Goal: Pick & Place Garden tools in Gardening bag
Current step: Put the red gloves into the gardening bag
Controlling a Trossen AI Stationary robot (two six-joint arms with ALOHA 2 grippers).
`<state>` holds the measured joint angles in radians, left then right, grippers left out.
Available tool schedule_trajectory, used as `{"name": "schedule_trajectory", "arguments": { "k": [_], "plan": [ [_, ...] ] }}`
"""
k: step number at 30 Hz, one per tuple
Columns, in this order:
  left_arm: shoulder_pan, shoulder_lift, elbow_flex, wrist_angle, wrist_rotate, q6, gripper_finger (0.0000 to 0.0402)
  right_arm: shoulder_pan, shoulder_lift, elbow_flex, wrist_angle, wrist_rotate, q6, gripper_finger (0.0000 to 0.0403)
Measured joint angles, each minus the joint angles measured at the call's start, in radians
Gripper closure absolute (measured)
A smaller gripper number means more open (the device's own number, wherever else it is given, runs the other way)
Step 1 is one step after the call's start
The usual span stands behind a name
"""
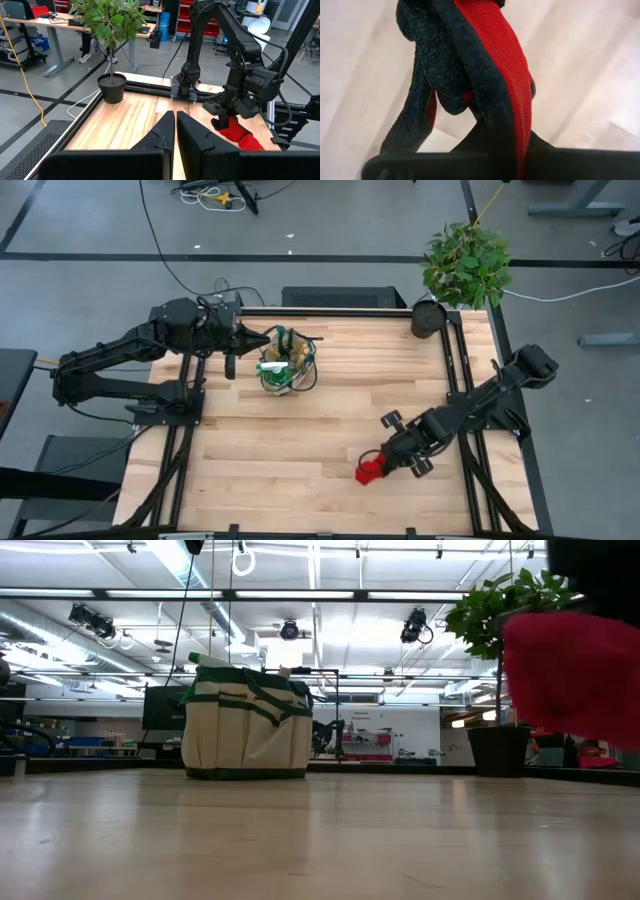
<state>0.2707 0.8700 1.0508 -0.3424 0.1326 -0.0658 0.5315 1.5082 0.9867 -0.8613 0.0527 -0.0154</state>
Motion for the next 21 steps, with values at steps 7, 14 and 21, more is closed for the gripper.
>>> {"name": "schedule_trajectory", "arguments": {
  "k": [7,14,21],
  "plan": [
    [0.0,0.0,0.0,0.0,0.003,0.0,0.0376,-0.075,-0.003,0.083,-0.085,0.099,-0.012,0.0396],
    [0.0,0.0,0.0,0.002,0.003,0.0,0.0376,-0.156,-0.058,0.163,-0.083,0.214,-0.023,0.0396],
    [0.0,0.0,0.0,0.002,0.004,0.0,0.0376,-0.259,-0.129,0.247,-0.056,0.257,-0.016,0.0396]
  ]
}}
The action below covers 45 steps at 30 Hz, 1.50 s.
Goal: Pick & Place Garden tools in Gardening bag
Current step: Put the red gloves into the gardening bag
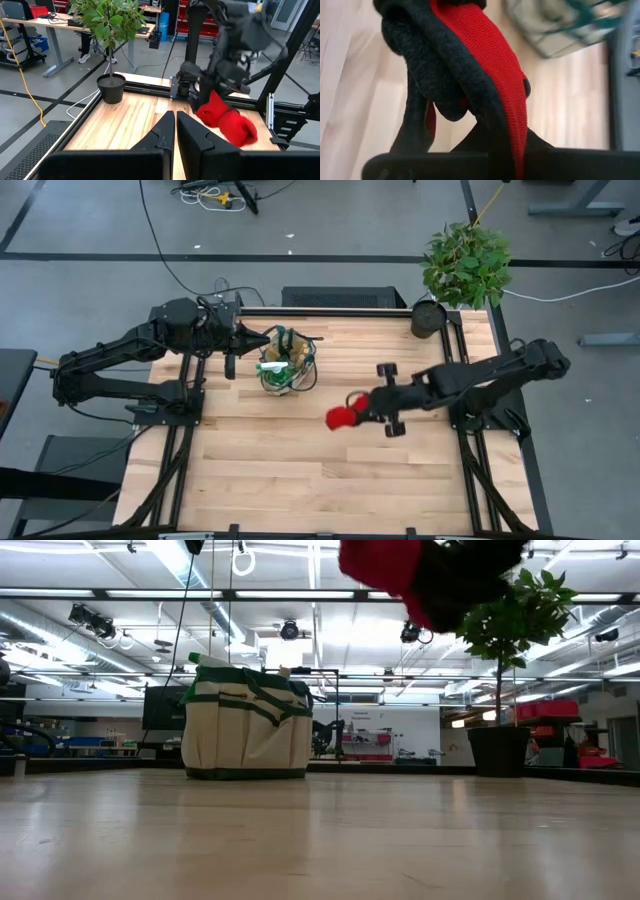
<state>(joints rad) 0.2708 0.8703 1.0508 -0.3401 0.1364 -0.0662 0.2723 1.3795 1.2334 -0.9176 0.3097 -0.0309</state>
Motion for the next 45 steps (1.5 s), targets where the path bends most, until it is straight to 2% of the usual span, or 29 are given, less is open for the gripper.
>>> {"name": "schedule_trajectory", "arguments": {
  "k": [7,17,24,28,31,41,45],
  "plan": [
    [0.0,0.0,0.0,0.002,0.0,0.0,0.0376,-0.091,-0.034,0.064,0.085,0.023,0.02,0.0396],
    [0.0,0.0,0.0,0.038,0.0,-0.001,0.0376,-0.2,-0.035,0.078,0.271,0.009,0.048,0.0396],
    [0.0,0.018,0.001,0.053,0.0,-0.001,0.0376,-0.271,-0.035,0.078,0.331,-0.064,0.055,0.0396],
    [-0.001,0.042,0.002,0.09,-0.001,0.026,0.0373,-0.304,-0.034,0.078,0.342,-0.09,0.113,0.0396],
    [-0.002,0.067,0.002,0.131,-0.006,0.061,0.0352,-0.336,-0.034,0.078,0.342,-0.161,0.192,0.0396],
    [-0.05,0.123,0.0,0.238,-0.01,0.146,0.0217,-0.427,-0.034,0.078,0.349,-0.305,0.355,0.0396],
    [-0.076,0.146,0.001,0.244,-0.014,0.229,0.0183,-0.469,-0.034,0.078,0.357,-0.354,0.396,0.0396]
  ]
}}
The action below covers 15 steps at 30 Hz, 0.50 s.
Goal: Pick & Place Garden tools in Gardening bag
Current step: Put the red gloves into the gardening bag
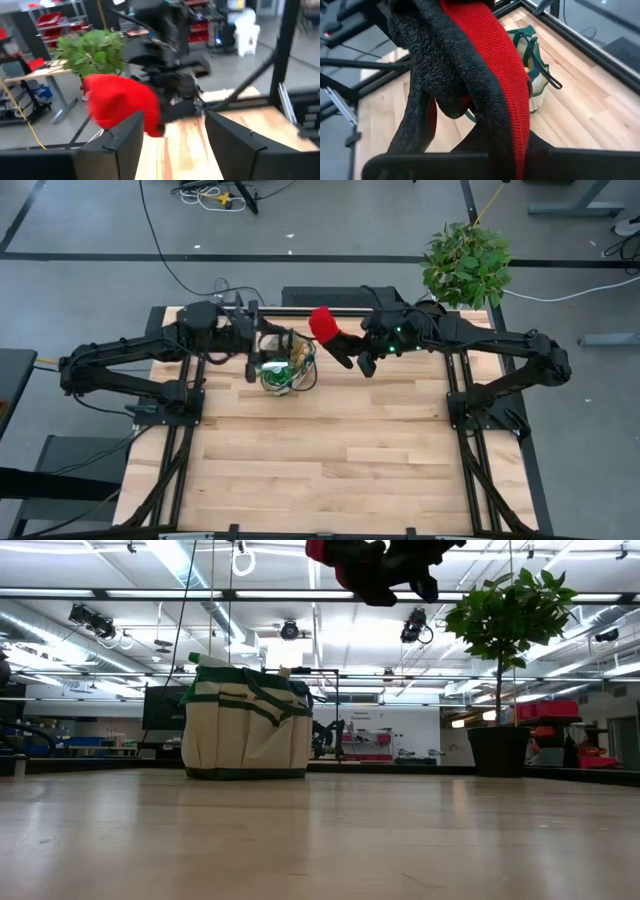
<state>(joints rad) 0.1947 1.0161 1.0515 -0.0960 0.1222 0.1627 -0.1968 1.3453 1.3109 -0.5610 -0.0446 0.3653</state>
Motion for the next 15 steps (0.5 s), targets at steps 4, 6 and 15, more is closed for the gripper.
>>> {"name": "schedule_trajectory", "arguments": {
  "k": [4,6,15],
  "plan": [
    [-0.04,0.034,0.0,-0.002,-0.008,0.125,0.0171,-0.046,0.0,0.0,0.0,-0.065,0.044,0.0396],
    [-0.065,0.053,0.0,-0.003,-0.045,0.2,0.017,-0.069,0.0,0.0,0.0,-0.099,0.062,0.0396],
    [-0.174,0.138,0.0,0.081,-0.276,0.616,0.017,-0.141,0.0,0.0,0.0,-0.262,0.154,0.0394]
  ]
}}
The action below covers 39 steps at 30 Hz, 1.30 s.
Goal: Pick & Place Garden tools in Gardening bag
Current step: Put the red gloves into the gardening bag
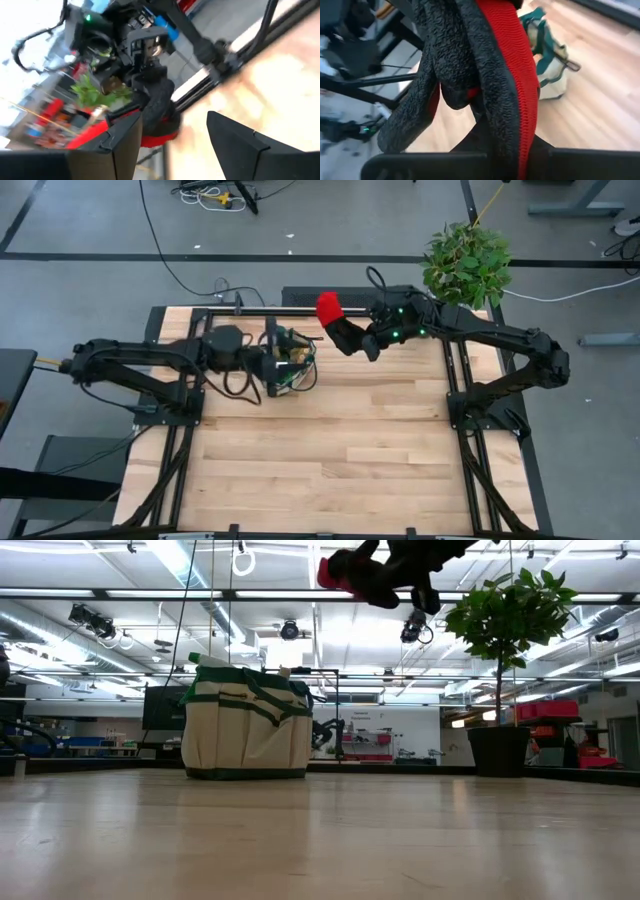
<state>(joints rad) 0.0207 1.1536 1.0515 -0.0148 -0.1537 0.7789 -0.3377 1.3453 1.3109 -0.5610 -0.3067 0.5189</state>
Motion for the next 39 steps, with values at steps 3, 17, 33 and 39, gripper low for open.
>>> {"name": "schedule_trajectory", "arguments": {
  "k": [3,17,33,39],
  "plan": [
    [-0.025,0.027,0.0,0.007,-0.073,0.13,0.017,-0.012,0.0,0.0,0.0,-0.057,0.037,0.0394],
    [-0.071,0.177,0.0,0.148,-0.299,0.456,0.017,-0.022,0.0,0.0,-0.029,-0.138,0.076,0.0393],
    [-0.067,0.267,-0.001,0.236,-0.333,0.567,0.017,-0.022,0.001,0.0,-0.035,-0.241,0.096,0.0392],
    [-0.05,0.266,0.0,0.273,-0.323,0.568,0.0141,-0.022,0.001,0.0,-0.037,-0.263,0.106,0.0392]
  ]
}}
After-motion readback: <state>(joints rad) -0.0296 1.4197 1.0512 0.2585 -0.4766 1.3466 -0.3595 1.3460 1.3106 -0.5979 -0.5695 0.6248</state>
